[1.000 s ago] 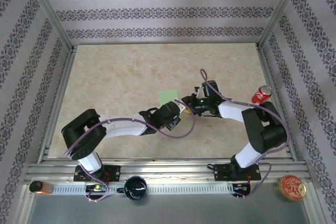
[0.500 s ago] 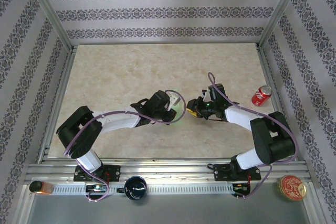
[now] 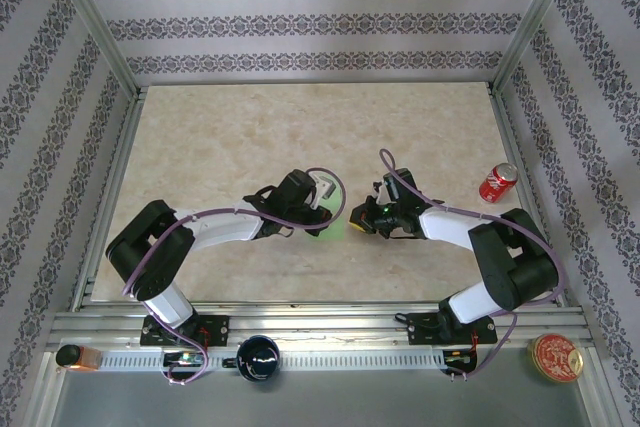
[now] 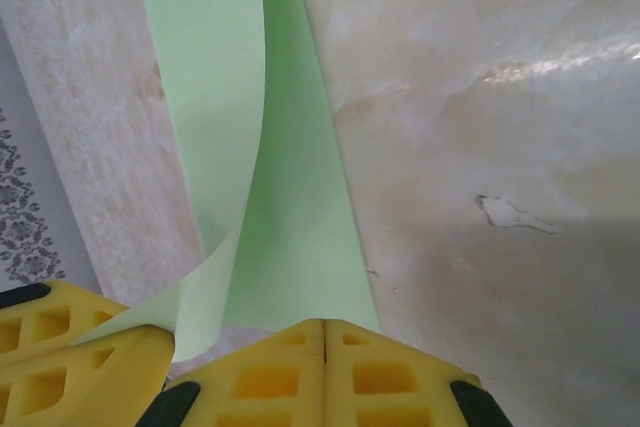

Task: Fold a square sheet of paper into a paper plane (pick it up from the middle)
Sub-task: Fold the triangle a second time at the center of the table.

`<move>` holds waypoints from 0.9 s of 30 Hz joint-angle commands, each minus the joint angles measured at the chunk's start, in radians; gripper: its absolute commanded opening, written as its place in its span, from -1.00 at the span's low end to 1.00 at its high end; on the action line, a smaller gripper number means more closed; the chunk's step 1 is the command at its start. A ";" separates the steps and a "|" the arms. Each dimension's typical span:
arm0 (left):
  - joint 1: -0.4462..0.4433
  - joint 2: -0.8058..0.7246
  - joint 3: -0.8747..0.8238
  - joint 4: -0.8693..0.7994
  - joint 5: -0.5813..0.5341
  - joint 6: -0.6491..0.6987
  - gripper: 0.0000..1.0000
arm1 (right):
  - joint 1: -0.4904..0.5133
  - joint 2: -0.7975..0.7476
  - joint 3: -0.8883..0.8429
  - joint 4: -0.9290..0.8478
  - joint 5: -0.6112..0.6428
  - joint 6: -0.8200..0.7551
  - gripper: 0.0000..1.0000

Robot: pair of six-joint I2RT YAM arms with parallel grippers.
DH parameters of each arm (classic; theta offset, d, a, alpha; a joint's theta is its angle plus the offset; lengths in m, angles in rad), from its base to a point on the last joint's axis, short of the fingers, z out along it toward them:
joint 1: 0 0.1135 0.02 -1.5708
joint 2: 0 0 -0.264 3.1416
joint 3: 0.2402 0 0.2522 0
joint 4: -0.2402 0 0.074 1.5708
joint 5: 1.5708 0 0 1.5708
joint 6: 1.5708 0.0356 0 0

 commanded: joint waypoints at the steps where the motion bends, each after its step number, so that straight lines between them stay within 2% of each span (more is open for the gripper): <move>1: 0.008 -0.004 -0.009 0.024 0.015 -0.020 -1.00 | 0.011 0.020 -0.005 0.034 0.015 0.018 -1.00; 8: 0.008 -0.007 -0.016 0.024 0.008 -0.025 -1.00 | 0.040 0.041 -0.002 0.077 -0.019 0.036 -1.00; 18: 0.008 -0.008 -0.018 0.029 -0.017 -0.041 -1.00 | 0.101 0.095 0.005 0.131 -0.003 0.075 -1.00; 27: 0.008 -0.002 -0.018 0.027 -0.013 -0.047 -1.00 | 0.125 0.146 0.014 0.095 0.013 0.056 -1.00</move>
